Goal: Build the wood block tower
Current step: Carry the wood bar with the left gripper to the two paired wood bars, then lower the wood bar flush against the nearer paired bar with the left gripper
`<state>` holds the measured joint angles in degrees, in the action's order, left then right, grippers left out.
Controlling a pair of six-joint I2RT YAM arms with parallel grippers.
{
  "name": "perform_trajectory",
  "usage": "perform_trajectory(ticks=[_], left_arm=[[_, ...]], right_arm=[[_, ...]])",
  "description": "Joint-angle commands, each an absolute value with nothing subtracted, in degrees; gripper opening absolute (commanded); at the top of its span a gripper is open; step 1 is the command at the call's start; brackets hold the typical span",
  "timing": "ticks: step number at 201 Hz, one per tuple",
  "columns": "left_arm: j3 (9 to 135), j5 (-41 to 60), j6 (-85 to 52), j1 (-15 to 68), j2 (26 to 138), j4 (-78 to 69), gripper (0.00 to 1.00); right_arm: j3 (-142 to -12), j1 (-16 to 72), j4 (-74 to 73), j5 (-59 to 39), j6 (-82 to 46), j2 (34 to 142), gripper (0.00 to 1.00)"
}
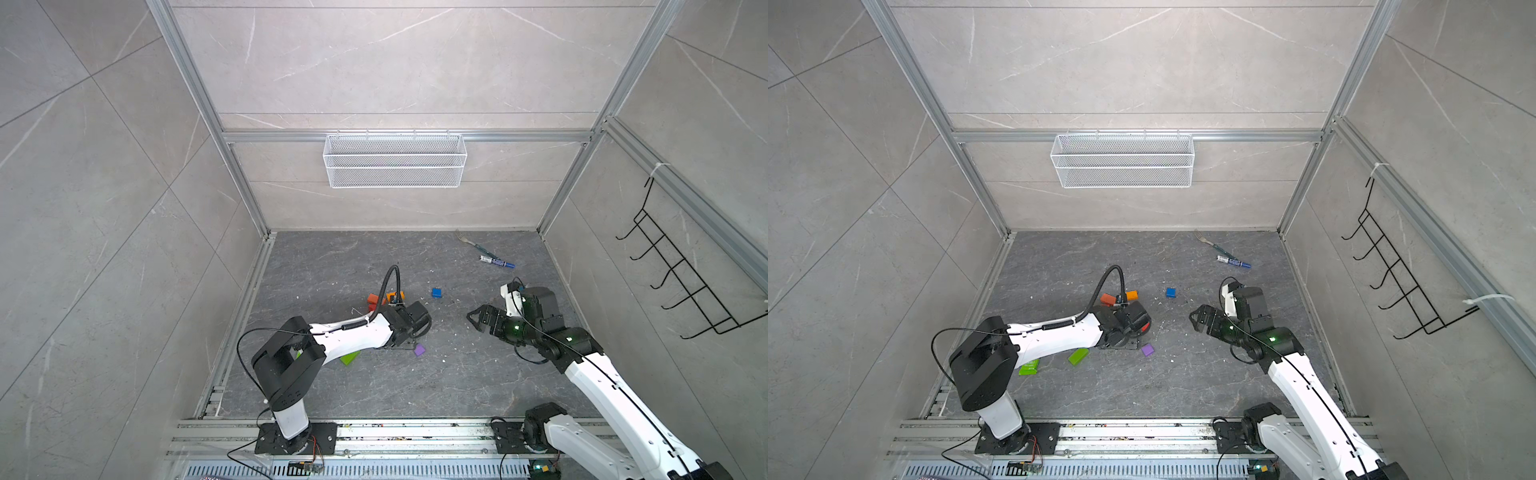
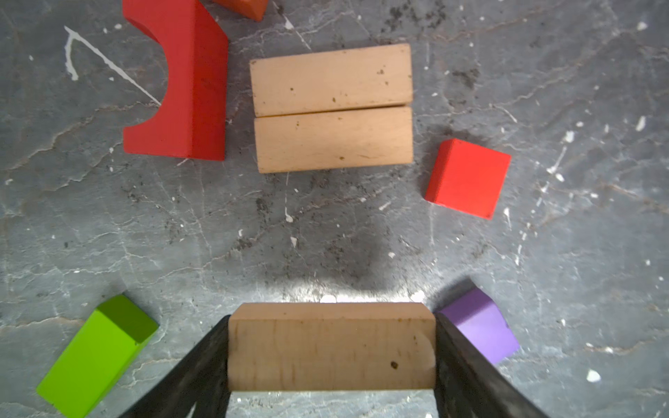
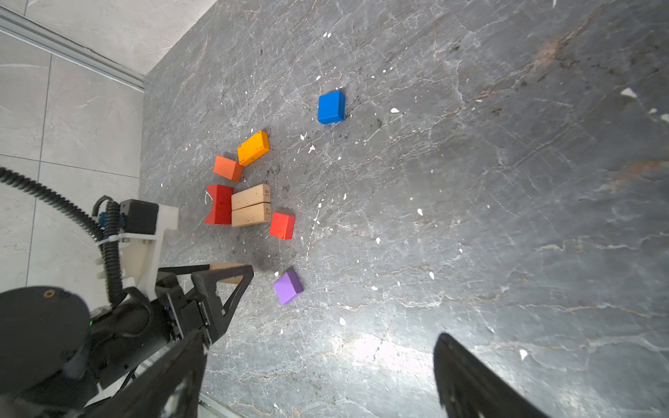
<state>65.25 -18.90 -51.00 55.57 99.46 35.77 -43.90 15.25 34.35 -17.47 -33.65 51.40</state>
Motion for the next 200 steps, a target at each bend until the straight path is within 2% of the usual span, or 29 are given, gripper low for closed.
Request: perform_trajectory(ticks=[1,116,200], left_arm=[[65.72,-17.93,-52.24,54.61,99.81,33.74,0.71],[72.04,-18.25,-52.73,52.25,109.93,33.32,0.73],[71.46,-19.99,-53.70,51.30,110.14,33.72,0.74]], right_arm=[[-43.79,15.07,33.78,-18.44,-34.15,51.50,0.98],[-45.32,15.12,35.25,-18.37,-33.16,51.88,0.98],[-44.91,15.09,35.51,-18.37,-32.77,51.86,0.98]])
